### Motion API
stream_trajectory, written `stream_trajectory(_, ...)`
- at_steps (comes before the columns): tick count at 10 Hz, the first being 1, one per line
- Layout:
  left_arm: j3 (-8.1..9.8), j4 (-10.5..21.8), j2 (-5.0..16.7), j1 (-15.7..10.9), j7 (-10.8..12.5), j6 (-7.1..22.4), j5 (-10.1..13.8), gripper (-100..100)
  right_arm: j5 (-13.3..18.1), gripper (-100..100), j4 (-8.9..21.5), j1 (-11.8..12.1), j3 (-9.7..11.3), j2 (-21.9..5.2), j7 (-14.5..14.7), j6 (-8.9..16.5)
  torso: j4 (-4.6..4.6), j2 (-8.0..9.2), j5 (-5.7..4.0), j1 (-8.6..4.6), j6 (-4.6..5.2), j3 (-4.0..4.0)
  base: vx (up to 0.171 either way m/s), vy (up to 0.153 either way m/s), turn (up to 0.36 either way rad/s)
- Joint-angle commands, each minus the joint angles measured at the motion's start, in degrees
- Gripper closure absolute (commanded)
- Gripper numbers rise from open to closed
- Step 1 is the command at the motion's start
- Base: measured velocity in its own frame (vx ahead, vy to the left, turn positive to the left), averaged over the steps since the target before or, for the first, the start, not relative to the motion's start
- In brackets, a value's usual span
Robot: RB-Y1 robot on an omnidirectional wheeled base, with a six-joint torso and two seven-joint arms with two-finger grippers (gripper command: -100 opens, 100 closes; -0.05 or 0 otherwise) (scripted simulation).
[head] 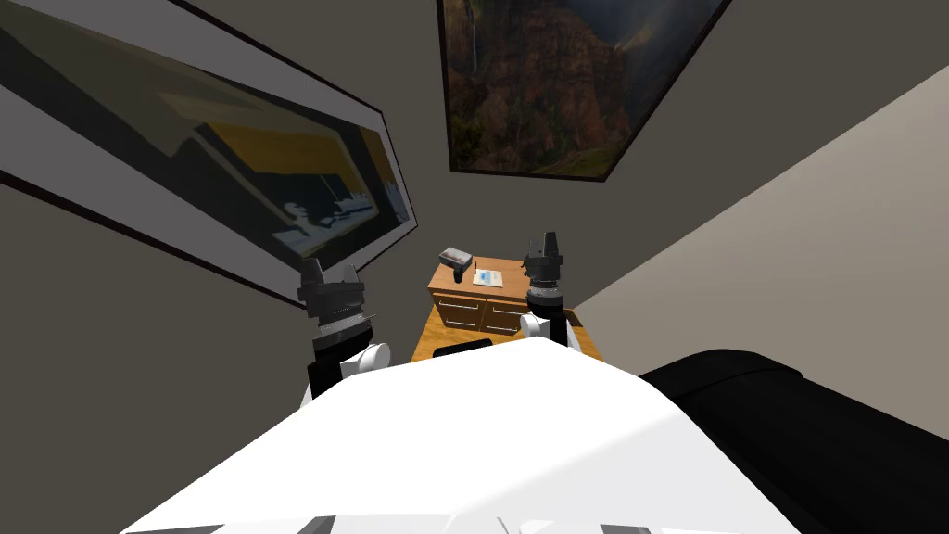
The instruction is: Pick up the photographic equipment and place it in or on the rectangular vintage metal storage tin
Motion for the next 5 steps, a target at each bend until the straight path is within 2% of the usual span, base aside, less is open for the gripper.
stream_trajectory(1, -0.01, 0.5, 1.7, 0.2, 0.0, 0.3, -0.4, -100, 0.0, 0, 0.0, 0.0, 0.0, 0.0, 0.0, 0.0, 0.0, 0.0, 0.0, 0.0, 0.0, 0.0, -0.013, -0.014, -0.019)
stream_trajectory(3, -0.05, 1.6, 4.3, 0.7, 0.0, 0.9, -1.2, -100, 0.0, 0, 0.0, 0.0, 0.0, 0.0, 0.0, 0.0, 0.02, 0.1, -0.02, -0.12, 0.0, 0.05, -0.032, -0.052, -0.028)
stream_trajectory(5, -0.1, 3.4, 6.6, 1.4, -0.2, 1.9, -2.5, -100, 0.0, 0, 0.0, 0.0, 0.0, 0.0, 0.0, 0.0, 0.04, 0.19, -0.06, -0.28, 0.0, 0.11, -0.055, -0.088, -0.037)
